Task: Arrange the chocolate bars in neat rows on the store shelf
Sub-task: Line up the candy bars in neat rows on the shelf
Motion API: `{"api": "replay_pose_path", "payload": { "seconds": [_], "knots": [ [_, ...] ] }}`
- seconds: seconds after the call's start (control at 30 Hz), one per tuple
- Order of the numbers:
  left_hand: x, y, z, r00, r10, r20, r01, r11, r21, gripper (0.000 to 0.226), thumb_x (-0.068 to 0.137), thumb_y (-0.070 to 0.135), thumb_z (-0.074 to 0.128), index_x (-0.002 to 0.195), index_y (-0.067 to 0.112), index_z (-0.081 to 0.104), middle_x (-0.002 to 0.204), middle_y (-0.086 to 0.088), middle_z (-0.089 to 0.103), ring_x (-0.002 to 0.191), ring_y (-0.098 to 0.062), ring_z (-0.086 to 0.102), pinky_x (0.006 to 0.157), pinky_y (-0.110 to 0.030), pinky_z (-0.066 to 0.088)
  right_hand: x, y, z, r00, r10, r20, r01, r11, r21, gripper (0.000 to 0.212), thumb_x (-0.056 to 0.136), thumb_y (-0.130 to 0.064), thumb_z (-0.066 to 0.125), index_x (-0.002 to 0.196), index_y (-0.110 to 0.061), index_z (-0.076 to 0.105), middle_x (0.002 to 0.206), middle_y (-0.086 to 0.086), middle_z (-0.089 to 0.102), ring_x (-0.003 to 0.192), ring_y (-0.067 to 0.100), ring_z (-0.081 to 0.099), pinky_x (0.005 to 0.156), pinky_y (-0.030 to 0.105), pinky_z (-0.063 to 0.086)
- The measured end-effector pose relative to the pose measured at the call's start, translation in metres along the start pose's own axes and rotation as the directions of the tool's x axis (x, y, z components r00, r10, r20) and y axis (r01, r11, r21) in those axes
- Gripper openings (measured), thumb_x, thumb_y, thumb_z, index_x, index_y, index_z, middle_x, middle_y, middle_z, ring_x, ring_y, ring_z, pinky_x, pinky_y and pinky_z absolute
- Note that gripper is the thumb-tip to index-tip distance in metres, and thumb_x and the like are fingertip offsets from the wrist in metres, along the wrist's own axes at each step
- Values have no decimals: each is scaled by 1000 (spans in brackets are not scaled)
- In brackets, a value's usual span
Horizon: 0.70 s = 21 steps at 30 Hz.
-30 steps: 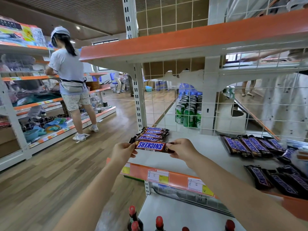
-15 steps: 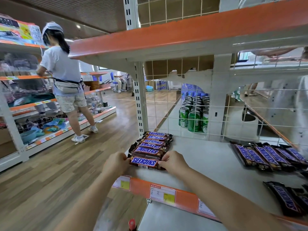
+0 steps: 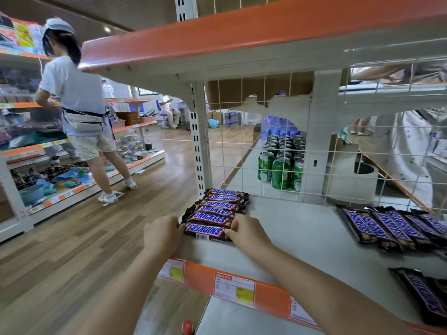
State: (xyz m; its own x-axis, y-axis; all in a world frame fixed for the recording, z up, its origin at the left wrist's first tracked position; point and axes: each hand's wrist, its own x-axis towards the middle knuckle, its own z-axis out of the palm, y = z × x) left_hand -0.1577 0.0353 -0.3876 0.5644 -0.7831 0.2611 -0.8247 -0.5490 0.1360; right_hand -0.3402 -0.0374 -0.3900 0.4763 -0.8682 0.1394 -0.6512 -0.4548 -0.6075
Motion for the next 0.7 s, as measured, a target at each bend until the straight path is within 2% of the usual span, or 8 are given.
{"api": "replay_pose_path", "payload": {
  "seconds": [0.1, 0.17, 0.3, 0.37, 0.53, 0.7],
  "knots": [
    [-2, 0, -2, 999, 18, -43, -14, 996, 83, 30, 95, 43, 42, 81, 19, 52, 99, -2, 64, 98, -23, 58, 79, -31, 36, 0, 1, -1, 1000, -5, -2, 5, 1000, -9, 19, 91, -33, 57, 88, -15, 53, 98, 6, 63, 85, 20, 55, 71, 29, 42],
    [-4, 0, -5, 995, 34, -91, -23, 993, 116, 34, 96, 44, 39, 93, 16, 58, 104, -3, 62, 102, -24, 56, 83, -32, 37, -2, 1, -4, 1000, -8, -17, 8, 1000, -24, 22, 93, -36, 52, 88, -15, 51, 98, 6, 63, 85, 21, 56, 69, 29, 41],
    [-9, 7, -10, 984, 100, -145, -96, 995, 37, 31, 96, 37, 38, 105, 14, 58, 108, -4, 58, 105, -24, 54, 81, -32, 38, -9, 2, -18, 990, -84, -109, 66, 985, -162, 27, 96, -33, 45, 107, -11, 56, 109, 7, 60, 95, 23, 56, 70, 28, 40],
    [-14, 18, -14, 976, 158, -149, -163, 986, -26, 30, 96, 34, 38, 106, 13, 57, 109, -4, 57, 103, -23, 53, 77, -31, 39, -15, 7, -27, 980, -147, -135, 108, 959, -261, 28, 97, -30, 42, 113, -11, 54, 116, 8, 57, 105, 26, 55, 78, 31, 42],
    [-33, 61, -17, 953, 291, -85, -300, 946, -126, 31, 97, 32, 37, 107, 10, 57, 113, -6, 56, 104, -23, 53, 78, -32, 42, -34, 28, -48, 982, -176, -73, 128, 893, -432, 33, 97, -31, 39, 119, -8, 48, 124, 11, 51, 112, 30, 51, 90, 35, 40],
    [-58, 112, -11, 909, 418, 0, -414, 902, -124, 36, 98, 36, 36, 113, 9, 55, 120, -7, 54, 112, -25, 52, 83, -33, 40, -60, 57, -73, 988, -141, -58, 95, 868, -488, 34, 96, -35, 41, 114, -7, 49, 120, 11, 52, 111, 29, 51, 89, 35, 39]
  ]
}}
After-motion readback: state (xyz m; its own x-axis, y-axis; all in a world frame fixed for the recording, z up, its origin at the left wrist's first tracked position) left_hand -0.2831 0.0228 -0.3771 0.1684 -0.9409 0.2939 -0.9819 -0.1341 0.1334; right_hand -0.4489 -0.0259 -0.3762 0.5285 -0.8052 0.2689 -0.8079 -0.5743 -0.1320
